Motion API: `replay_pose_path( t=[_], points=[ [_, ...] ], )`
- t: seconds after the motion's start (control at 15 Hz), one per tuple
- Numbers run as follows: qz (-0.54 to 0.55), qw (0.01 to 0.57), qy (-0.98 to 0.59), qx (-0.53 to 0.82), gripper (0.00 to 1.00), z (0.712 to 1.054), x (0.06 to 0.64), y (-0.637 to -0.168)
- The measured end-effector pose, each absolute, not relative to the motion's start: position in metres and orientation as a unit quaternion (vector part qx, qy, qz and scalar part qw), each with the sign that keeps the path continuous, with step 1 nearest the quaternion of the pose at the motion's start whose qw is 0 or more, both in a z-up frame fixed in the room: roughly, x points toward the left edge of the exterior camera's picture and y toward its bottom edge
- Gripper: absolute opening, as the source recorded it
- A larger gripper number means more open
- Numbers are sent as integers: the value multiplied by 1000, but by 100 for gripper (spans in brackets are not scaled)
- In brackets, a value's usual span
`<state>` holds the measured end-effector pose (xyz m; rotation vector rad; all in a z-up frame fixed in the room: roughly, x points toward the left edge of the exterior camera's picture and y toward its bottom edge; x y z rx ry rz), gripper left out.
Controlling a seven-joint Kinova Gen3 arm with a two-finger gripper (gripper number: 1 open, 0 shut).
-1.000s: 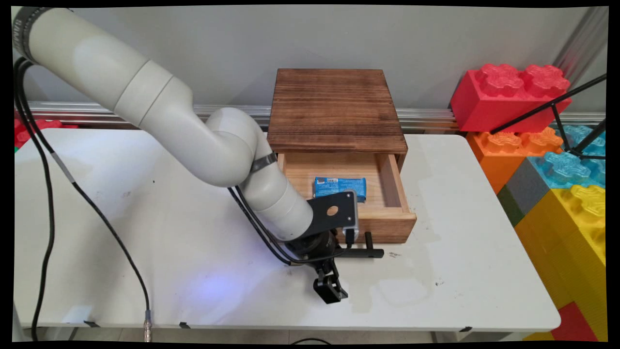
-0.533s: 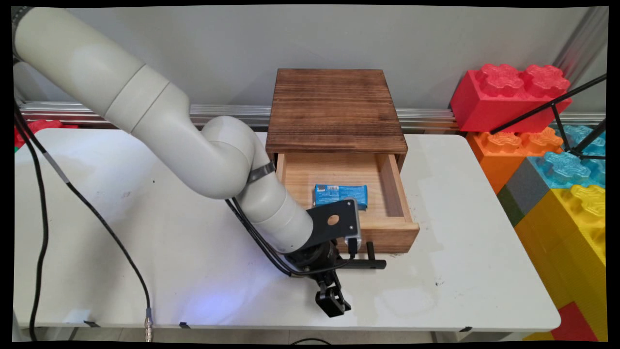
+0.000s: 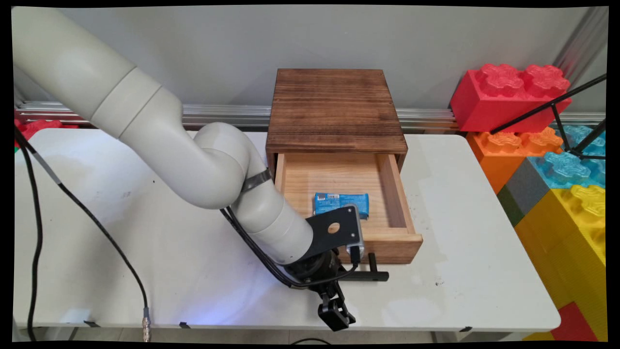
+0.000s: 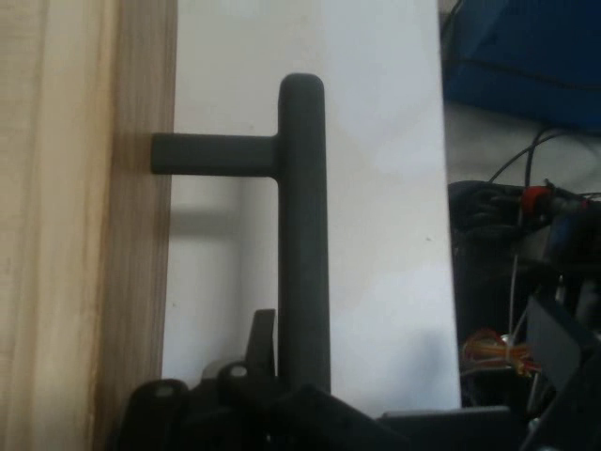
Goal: Open the drawer
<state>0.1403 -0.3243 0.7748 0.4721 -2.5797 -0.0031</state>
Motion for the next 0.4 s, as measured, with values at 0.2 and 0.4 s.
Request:
replay_pose_path(
  t=[0.2, 0.4],
  points=[
    [-5, 260, -949, 178, 100, 776, 141, -319],
    [-8, 264, -947, 182, 100, 778, 142, -316]
  ],
)
